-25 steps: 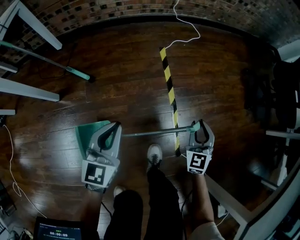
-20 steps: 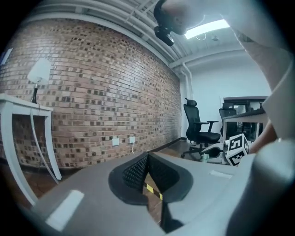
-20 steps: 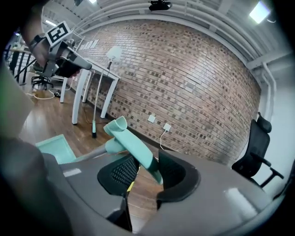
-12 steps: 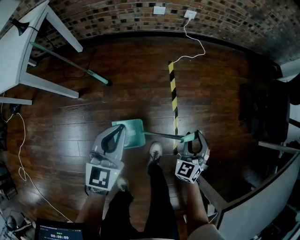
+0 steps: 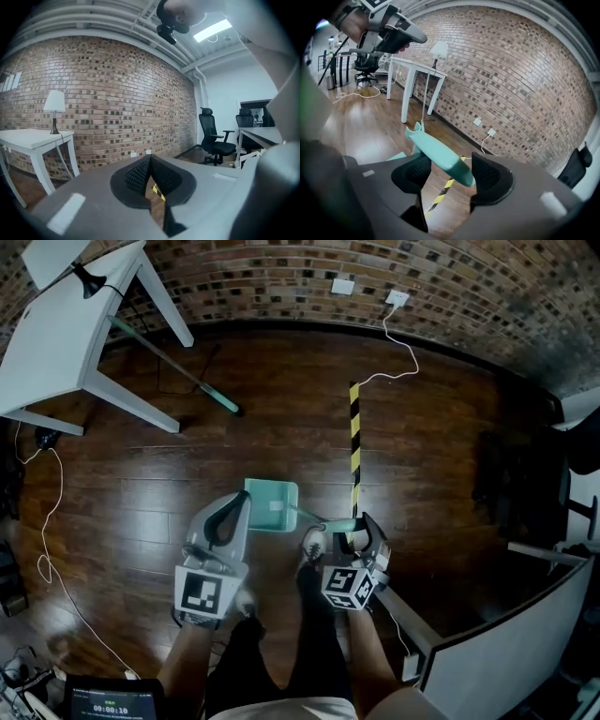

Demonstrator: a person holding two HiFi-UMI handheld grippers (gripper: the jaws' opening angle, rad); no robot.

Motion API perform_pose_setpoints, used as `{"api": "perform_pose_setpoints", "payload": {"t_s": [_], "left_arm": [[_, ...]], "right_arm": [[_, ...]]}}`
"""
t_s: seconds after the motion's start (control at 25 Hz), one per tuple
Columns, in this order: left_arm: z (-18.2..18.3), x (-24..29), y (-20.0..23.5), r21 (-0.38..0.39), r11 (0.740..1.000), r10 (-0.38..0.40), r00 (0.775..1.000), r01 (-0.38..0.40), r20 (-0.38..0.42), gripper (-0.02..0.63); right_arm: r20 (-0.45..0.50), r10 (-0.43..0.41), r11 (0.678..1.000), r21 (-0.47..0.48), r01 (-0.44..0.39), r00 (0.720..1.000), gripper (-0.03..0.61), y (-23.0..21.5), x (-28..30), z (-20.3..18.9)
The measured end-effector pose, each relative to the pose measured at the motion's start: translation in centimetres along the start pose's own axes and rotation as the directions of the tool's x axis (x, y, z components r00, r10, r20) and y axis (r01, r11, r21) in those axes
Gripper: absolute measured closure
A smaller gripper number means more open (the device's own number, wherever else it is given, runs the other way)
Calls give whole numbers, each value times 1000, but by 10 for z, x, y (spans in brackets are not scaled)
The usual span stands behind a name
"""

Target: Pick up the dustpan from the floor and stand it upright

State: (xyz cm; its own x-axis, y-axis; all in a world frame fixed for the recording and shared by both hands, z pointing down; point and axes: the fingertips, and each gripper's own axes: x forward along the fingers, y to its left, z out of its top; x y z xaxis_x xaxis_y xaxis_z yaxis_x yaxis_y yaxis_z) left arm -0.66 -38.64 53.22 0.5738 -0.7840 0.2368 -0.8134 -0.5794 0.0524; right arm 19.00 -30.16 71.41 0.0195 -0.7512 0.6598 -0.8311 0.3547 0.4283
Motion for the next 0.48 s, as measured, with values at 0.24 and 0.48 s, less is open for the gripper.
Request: {"api": "perform_pose_setpoints", "payload": {"t_s": [0.24, 0.48], "left_arm": [[36, -35, 6, 14, 1000, 23, 999, -23, 32, 612], [57, -63, 19, 8, 998, 59, 997, -59, 46, 612]], "right_arm": [[21, 123, 990, -72, -121, 992, 265, 23, -27, 25], [117, 59, 998, -16, -58, 991, 291, -12, -57, 58]]}}
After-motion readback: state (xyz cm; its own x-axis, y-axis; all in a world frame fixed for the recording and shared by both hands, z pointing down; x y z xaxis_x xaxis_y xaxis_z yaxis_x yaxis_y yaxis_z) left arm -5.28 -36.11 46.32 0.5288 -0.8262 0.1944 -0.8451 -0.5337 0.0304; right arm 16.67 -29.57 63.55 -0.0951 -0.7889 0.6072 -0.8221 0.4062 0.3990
